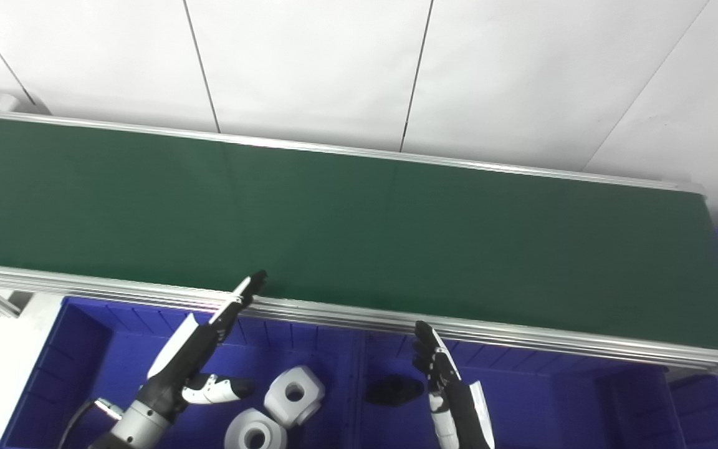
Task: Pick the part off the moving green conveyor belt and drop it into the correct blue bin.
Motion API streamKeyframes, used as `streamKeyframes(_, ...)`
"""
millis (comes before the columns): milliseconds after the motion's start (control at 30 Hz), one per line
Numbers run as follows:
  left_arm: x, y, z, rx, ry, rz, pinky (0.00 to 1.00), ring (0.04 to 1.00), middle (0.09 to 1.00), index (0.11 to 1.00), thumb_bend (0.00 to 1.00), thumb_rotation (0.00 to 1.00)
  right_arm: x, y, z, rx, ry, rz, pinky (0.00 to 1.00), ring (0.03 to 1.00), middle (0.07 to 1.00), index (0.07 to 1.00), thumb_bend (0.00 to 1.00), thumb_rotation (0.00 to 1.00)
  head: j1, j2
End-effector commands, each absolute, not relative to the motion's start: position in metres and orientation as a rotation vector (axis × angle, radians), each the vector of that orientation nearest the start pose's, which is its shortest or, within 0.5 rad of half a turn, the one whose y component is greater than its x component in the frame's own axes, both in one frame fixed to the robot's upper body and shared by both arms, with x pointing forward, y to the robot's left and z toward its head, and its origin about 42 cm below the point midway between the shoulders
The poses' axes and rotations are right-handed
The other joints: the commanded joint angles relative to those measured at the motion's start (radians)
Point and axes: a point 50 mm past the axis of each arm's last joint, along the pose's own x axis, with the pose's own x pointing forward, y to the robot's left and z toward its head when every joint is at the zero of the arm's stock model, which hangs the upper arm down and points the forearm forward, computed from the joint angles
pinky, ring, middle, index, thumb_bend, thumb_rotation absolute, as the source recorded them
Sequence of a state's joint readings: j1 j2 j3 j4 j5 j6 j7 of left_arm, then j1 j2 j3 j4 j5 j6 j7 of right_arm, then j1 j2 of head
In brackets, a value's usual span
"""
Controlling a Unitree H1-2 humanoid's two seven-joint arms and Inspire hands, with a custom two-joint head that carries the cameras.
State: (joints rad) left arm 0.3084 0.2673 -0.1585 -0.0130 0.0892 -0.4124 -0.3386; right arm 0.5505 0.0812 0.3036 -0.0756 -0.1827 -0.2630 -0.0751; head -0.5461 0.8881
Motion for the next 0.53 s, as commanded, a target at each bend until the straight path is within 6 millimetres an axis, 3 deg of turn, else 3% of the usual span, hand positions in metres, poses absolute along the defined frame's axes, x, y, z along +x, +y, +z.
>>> streamKeyframes(0, 0.166, 0.253, 0.064, 0.320, -0.108, -0.539, 1.00, 1.000, 1.000, 1.000, 0.88, 0.79, 0.110, -0.071, 0.066, 0.111, 0.098, 0.104, 0.94, 0.950, 0.959, 0.939, 0.93, 1.00, -0.008, 0.000)
streamKeyframes(100, 0.168, 0.255, 0.066, 0.313, -0.111, -0.542, 1.00, 1.000, 1.000, 1.000, 0.87, 0.77, 0.113, -0.070, 0.068, 0.104, 0.092, 0.102, 0.94, 0.949, 0.957, 0.935, 0.93, 1.00, -0.022, 0.016)
streamKeyframes(200, 0.169, 0.252, 0.072, 0.327, -0.118, -0.552, 1.00, 1.000, 1.000, 1.000, 0.88, 0.78, 0.115, -0.073, 0.074, 0.101, 0.086, 0.101, 0.94, 0.949, 0.957, 0.935, 0.92, 1.00, -0.016, 0.059)
streamKeyframes(500, 0.168, 0.237, 0.082, 0.288, -0.120, -0.547, 1.00, 1.000, 1.000, 1.000, 0.93, 0.79, 0.115, -0.085, 0.086, 0.075, 0.085, 0.095, 0.91, 0.930, 0.941, 0.932, 0.91, 1.00, -0.016, 0.111)
